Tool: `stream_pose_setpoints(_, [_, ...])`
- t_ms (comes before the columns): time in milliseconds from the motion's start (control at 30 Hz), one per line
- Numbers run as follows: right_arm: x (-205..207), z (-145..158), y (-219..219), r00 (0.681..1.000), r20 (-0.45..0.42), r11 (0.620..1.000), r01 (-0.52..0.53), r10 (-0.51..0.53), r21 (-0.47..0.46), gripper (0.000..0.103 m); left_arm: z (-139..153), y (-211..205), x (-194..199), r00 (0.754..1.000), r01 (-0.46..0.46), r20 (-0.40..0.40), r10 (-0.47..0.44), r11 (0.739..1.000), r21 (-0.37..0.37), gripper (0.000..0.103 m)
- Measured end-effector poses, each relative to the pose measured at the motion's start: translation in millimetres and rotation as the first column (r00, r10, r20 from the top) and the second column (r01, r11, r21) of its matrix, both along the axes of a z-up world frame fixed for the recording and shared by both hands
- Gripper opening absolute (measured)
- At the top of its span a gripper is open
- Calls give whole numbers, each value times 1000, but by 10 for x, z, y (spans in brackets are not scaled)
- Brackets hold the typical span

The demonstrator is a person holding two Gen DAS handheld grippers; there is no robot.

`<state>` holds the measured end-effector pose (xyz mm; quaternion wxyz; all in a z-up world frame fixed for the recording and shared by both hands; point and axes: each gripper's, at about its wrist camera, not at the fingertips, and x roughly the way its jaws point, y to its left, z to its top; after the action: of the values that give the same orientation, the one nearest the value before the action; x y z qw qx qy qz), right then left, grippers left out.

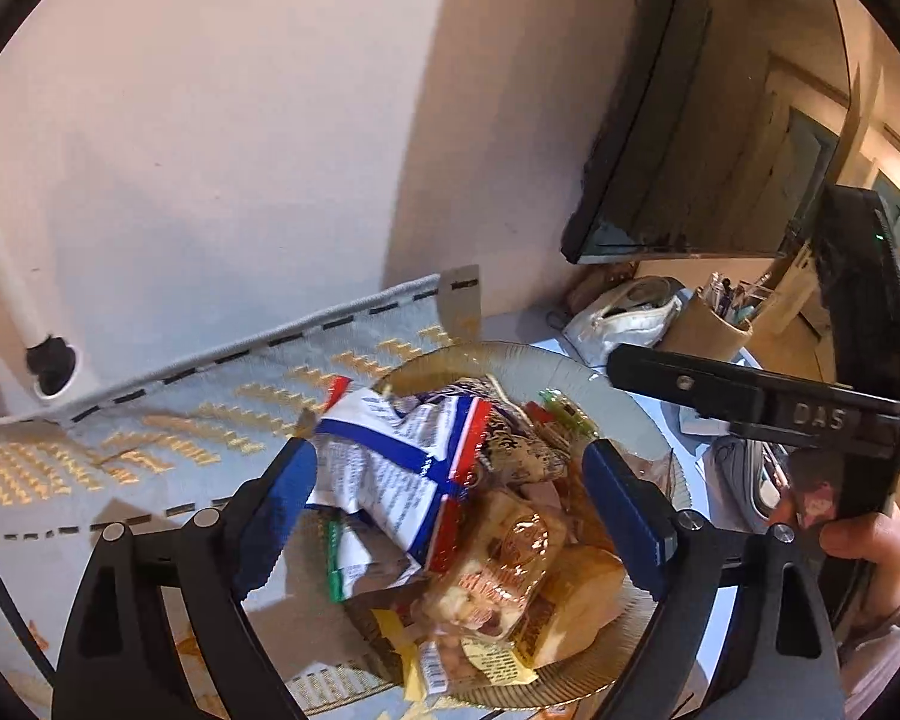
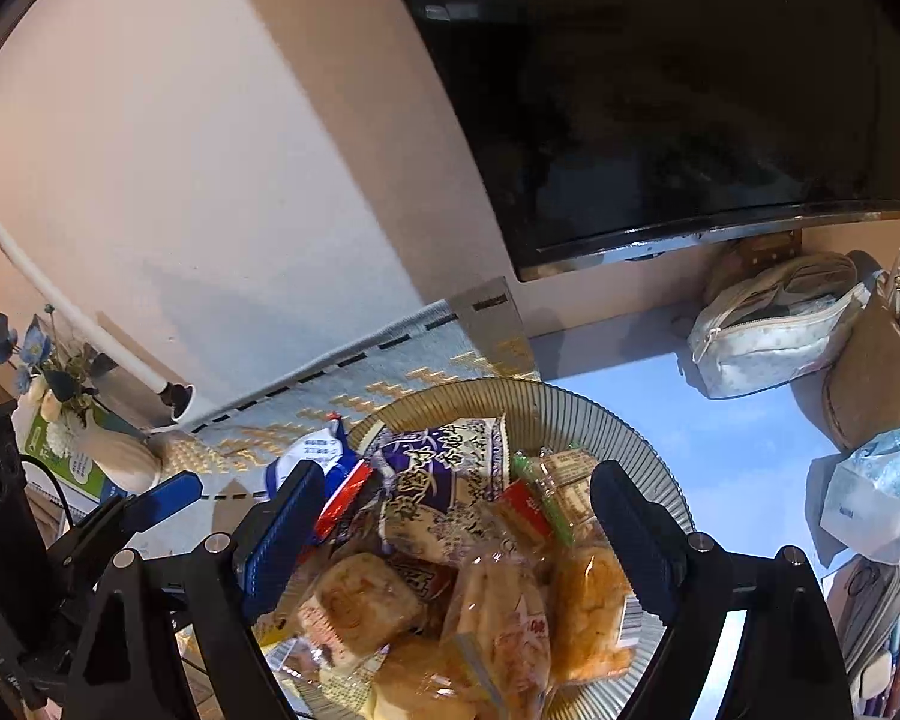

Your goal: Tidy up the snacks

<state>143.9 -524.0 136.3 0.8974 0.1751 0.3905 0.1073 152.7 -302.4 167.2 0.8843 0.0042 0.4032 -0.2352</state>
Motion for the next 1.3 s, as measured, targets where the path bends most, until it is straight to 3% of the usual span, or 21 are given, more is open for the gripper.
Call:
stream_pose_setpoints(133, [-214, 85, 94, 999, 36, 1000, -1, 2, -11, 88, 37, 107, -123, 996, -83, 46, 80, 994, 69, 89])
stream_pose_setpoints(333, [-677, 63, 388, 992, 121, 996, -21, 32, -89, 89, -76, 264, -411, 974, -220, 104, 202, 953, 209, 89])
stream_pose_setpoints(467, [-1040, -94, 659, 981, 183, 980, -36, 72, -194, 91, -276, 301, -602, 962, -268, 106, 250, 935, 233, 89])
stream_pose_setpoints(733, [-1464, -603, 804, 960, 262, 925, 8, 99, -380, 93, -757, 261, -868, 946, -325, 50, 322, 924, 203, 89])
stream_pose_setpoints(967, [-1457, -832, 550, 972, 226, 950, 8, 66, -312, 93, -887, 68, -1042, 923, -385, 106, 370, 897, 216, 89])
stream_pose_setpoints(1300, [-1446, -921, 440, 975, 213, 956, -3, 69, -294, 93, -932, -68, -1057, 909, -417, 135, 395, 877, 237, 89])
